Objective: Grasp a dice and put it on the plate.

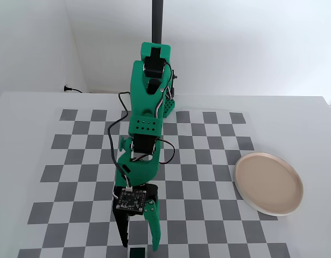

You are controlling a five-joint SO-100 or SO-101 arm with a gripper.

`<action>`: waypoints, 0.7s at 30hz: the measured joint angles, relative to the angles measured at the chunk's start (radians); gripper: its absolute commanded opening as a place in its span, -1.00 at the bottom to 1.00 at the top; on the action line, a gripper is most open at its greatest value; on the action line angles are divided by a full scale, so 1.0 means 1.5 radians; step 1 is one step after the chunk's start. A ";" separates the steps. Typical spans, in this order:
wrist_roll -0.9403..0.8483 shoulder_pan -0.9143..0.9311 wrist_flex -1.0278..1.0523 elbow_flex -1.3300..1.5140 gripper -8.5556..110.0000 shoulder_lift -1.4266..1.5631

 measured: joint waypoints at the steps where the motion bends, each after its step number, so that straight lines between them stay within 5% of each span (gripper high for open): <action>1: 0.000 0.000 0.000 -0.009 -0.51 -0.013; 17: 0.005 -0.001 -0.001 -0.150 -0.52 -0.209; 21: 0.005 -0.001 -0.001 -0.179 -0.79 -0.231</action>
